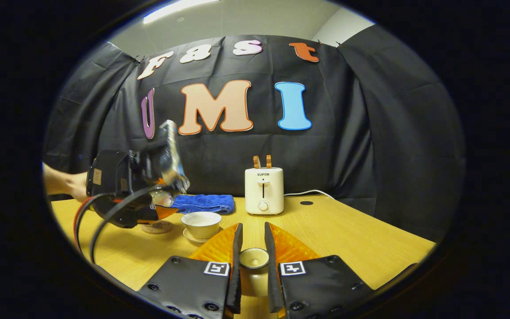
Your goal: Open the teacup lid with one hand, grasp the water bottle and pour water into the teacup with the other hand; after pouring, place the water bottle on the coaster and then close the teacup lid.
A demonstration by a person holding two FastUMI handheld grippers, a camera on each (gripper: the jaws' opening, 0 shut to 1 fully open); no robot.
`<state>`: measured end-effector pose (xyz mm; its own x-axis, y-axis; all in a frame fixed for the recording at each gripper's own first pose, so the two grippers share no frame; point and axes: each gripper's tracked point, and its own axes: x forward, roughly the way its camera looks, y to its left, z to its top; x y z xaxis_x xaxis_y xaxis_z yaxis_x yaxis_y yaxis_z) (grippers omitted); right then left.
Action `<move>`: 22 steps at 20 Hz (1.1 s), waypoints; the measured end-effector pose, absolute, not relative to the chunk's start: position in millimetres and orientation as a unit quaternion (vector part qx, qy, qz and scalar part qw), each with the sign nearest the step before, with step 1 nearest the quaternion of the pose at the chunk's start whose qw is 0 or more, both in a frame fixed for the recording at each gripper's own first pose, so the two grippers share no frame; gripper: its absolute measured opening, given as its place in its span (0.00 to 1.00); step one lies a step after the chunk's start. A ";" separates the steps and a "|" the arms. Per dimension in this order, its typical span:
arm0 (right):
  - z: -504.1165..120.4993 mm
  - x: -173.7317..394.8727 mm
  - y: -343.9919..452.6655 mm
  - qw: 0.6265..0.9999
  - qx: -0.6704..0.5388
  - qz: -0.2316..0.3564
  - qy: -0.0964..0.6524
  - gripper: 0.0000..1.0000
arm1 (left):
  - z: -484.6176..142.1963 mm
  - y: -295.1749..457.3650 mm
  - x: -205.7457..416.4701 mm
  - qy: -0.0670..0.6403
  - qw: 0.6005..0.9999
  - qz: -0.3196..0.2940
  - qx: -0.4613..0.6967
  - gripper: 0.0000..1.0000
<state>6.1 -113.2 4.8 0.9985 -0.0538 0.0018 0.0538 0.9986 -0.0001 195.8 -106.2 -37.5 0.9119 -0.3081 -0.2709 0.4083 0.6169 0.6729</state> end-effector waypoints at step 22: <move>6.0 8.2 -118.3 0.999 -0.001 -0.041 -0.002 0.27 | -32.8 -103.6 235.1 -0.017 0.993 -0.114 -0.005 0.65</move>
<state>8.2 -118.3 6.0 0.9967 -0.0810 0.0038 0.0811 0.9967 -0.0023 235.1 -103.6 -32.8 0.9733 -0.2271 0.0340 0.2274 0.9738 -0.0062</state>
